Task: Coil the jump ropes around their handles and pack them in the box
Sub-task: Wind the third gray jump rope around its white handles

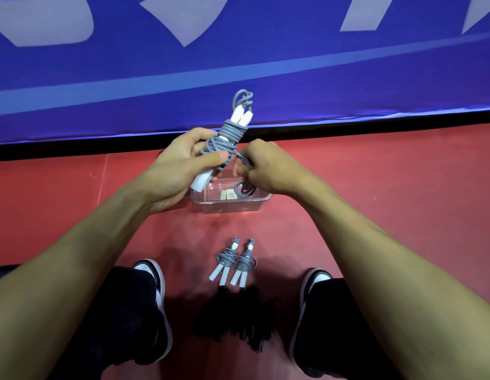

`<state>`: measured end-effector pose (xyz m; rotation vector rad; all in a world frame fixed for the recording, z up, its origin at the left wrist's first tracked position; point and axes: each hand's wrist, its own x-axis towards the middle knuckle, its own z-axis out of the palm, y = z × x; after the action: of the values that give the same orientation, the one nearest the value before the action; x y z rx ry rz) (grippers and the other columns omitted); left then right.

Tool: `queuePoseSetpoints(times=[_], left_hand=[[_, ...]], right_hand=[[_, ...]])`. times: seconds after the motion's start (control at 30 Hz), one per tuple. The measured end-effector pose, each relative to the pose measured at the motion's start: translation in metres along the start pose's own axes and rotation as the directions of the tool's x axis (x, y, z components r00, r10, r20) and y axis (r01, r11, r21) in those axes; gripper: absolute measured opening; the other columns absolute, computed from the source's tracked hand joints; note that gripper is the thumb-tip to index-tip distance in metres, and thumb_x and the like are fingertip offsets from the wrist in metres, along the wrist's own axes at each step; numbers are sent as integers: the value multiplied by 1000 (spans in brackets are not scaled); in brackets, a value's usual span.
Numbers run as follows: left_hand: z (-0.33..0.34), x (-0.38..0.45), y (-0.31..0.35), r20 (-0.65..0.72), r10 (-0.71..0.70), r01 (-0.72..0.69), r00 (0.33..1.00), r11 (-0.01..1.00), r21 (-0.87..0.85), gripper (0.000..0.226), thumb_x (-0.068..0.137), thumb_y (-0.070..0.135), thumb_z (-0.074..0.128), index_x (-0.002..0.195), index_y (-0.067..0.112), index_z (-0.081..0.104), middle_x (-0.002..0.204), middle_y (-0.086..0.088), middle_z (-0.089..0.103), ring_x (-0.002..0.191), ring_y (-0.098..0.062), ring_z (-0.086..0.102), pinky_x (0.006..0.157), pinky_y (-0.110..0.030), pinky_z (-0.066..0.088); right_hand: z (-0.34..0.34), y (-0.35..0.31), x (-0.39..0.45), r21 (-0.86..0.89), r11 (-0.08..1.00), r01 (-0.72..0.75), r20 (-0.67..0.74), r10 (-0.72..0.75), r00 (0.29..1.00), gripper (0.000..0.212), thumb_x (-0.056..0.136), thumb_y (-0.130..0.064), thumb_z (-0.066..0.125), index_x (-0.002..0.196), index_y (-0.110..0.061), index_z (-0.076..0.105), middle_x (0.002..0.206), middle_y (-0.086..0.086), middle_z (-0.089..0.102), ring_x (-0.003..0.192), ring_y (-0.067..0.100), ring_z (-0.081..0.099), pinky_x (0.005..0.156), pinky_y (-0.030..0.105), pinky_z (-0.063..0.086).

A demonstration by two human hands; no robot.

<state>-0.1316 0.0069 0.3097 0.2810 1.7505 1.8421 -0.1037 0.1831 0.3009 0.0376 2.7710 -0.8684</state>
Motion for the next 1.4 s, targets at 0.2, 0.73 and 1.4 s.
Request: queuePoseSetpoints(times=[0.2, 0.73, 1.4], left_hand=[[0, -1, -5, 38, -1, -4, 999, 990, 143, 57, 74, -8, 79, 126, 4, 56, 88, 4, 71, 80, -9, 68, 74, -25, 57], [6, -3, -5, 65, 42, -57, 997, 965, 255, 43, 76, -5, 81, 110, 7, 58, 80, -1, 68, 73, -13, 63, 70, -27, 55], [7, -2, -3, -34, 34, -29, 999, 989, 142, 39, 84, -12, 69, 109, 16, 58, 83, -4, 59, 75, -13, 59, 75, -25, 56]], right_hand=[[0, -1, 1, -7, 1000, 14, -45, -14, 999, 39, 95, -22, 63, 62, -16, 44, 61, 1, 51, 61, 19, 50, 53, 33, 32], [3, -2, -2, -143, 990, 13, 60, -5, 998, 34, 95, -27, 53, 65, -19, 42, 65, 1, 47, 74, 33, 49, 66, 34, 35], [2, -8, -5, -57, 998, 11, 60, -7, 998, 39, 97, -37, 53, 78, -4, 61, 71, 8, 72, 64, 27, 69, 68, 40, 57]])
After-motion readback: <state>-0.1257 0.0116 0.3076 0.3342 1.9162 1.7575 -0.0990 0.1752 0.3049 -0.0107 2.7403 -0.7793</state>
